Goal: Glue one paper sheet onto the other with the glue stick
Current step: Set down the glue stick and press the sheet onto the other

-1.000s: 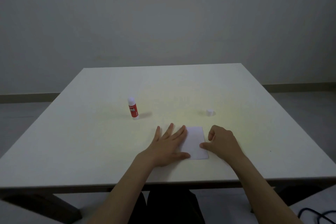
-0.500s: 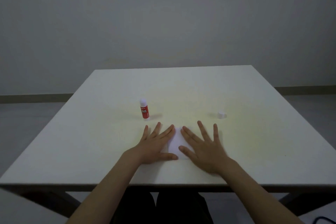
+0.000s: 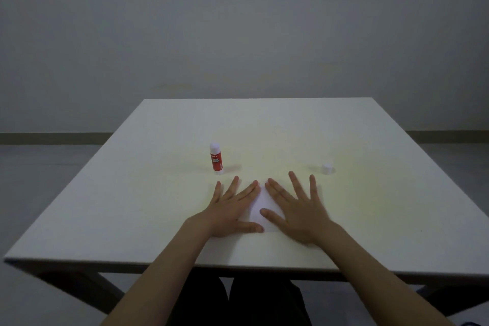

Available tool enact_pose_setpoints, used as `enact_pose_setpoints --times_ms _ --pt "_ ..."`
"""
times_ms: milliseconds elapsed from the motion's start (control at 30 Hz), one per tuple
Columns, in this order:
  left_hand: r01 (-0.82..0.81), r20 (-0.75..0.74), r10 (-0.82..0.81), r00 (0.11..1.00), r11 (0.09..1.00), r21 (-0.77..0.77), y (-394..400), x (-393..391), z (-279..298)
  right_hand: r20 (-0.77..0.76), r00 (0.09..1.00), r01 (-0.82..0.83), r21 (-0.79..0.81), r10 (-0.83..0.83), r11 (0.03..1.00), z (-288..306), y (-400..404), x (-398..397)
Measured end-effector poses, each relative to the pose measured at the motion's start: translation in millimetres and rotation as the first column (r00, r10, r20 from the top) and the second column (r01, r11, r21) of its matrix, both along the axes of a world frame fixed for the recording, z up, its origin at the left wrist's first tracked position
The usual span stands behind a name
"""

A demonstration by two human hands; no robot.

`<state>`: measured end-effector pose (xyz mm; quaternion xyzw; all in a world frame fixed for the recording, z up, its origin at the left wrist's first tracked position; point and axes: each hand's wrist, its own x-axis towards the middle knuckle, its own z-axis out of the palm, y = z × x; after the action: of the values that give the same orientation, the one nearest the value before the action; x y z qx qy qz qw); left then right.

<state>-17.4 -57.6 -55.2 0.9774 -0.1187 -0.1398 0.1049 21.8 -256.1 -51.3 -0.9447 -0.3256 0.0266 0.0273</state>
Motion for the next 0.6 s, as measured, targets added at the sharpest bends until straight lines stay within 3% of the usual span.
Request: enact_pose_setpoints --times_ms 200,300,467,600 --pt "0.011 0.026 -0.01 1.0 1.0 -0.014 2 0 -6 0.018 0.979 -0.202 0.031 0.202 0.979 -14 4 -29" --pt "0.02 0.029 -0.02 0.999 1.0 0.002 3 1 -7 -0.013 0.982 -0.189 0.03 0.19 0.981 -10 -5 -13" --pt "0.005 0.017 -0.005 1.0 1.0 0.006 2 1 -5 -0.048 0.999 -0.012 0.018 0.012 1.0 0 -2 1" --pt "0.033 0.023 -0.034 0.999 0.999 0.023 4 2 -5 -0.022 0.991 -0.13 0.073 0.132 0.989 -10 4 -39"
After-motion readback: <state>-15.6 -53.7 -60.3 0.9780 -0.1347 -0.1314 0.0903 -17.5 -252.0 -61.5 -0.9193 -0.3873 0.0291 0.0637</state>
